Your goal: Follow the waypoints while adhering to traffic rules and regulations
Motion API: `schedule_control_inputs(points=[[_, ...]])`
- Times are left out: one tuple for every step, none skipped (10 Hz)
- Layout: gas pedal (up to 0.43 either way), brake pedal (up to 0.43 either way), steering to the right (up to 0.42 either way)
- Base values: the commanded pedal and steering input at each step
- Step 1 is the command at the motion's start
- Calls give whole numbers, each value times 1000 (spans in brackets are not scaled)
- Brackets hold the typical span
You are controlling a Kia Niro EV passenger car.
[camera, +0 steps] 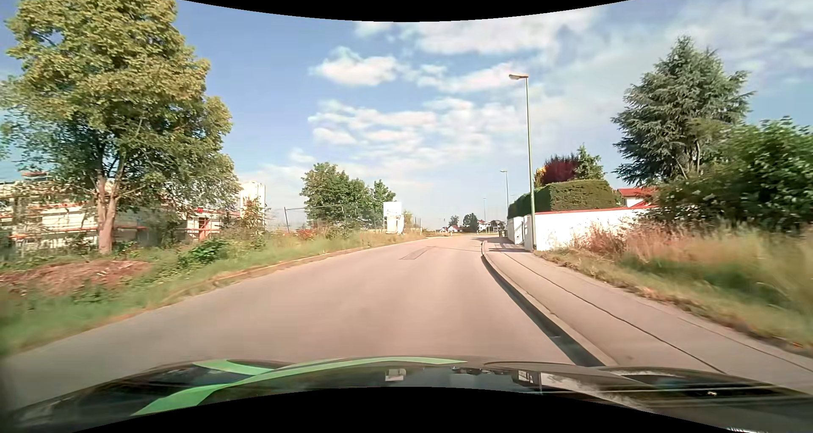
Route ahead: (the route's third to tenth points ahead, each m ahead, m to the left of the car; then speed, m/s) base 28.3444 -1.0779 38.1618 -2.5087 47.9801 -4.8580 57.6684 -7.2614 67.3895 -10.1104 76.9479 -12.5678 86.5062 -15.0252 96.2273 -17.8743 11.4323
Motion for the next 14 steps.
schedule_control_inputs(points=[[47,0,24],[138,0,21],[138,0,18],[138,0,17],[138,0,17],[138,0,18],[130,0,18],[130,0,21],[138,0,23],[138,0,23],[157,0,24],[197,0,22],[209,0,21],[209,0,20]])
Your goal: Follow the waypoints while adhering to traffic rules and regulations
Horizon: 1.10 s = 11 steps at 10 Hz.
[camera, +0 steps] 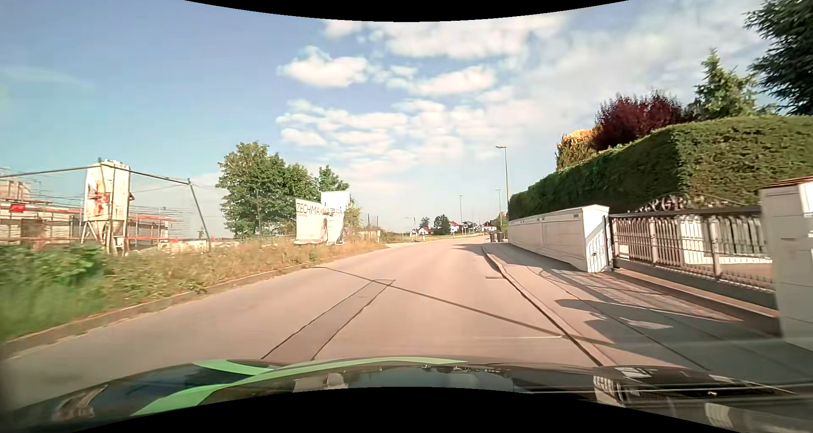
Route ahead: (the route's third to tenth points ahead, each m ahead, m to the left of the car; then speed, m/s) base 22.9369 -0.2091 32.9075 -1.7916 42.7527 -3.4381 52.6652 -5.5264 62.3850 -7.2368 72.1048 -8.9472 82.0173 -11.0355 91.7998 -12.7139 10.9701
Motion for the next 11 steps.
schedule_control_inputs(points=[[209,0,20],[209,0,21],[209,0,22],[197,0,22],[197,0,22],[197,0,22],[197,0,22],[197,0,22],[189,0,22],[189,0,21],[189,0,22]])
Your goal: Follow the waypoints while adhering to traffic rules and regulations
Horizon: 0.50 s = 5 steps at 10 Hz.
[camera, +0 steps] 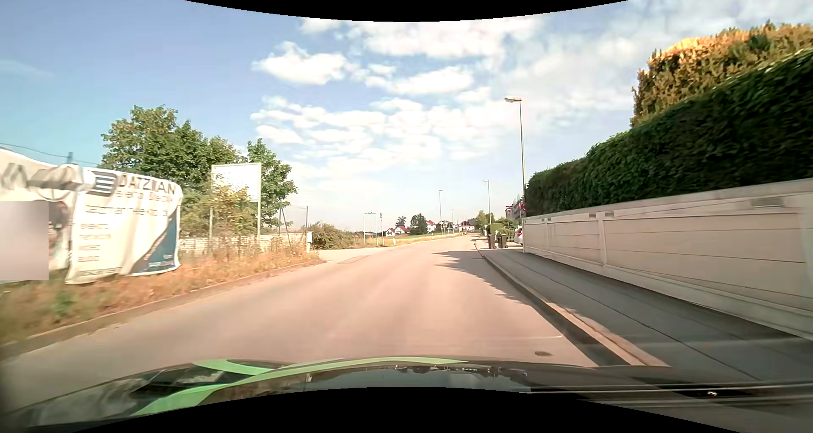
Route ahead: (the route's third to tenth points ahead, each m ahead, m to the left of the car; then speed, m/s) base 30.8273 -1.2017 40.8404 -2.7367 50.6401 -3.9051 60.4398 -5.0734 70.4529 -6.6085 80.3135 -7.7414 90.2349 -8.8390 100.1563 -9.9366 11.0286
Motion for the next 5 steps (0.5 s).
schedule_control_inputs(points=[[189,0,24],[189,0,25],[189,0,25],[189,0,24],[189,0,21]])
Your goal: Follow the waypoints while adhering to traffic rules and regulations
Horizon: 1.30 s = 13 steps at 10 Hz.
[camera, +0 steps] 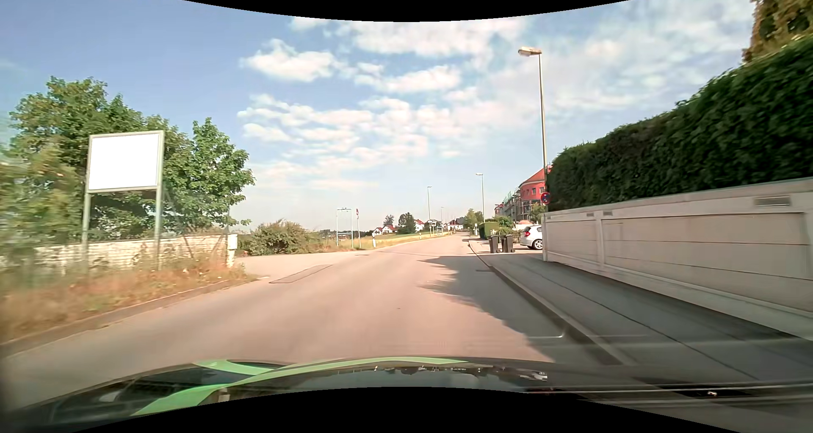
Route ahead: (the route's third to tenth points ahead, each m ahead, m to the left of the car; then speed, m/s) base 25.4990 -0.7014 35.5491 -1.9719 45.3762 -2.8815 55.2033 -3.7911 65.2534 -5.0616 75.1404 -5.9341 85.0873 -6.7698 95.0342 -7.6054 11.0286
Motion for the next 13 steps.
schedule_control_inputs(points=[[157,0,19],[130,0,19],[130,0,19],[138,0,19],[138,0,19],[138,0,19],[157,0,17],[169,0,15],[169,0,12],[169,0,11],[169,0,11],[169,0,11],[169,0,11]])
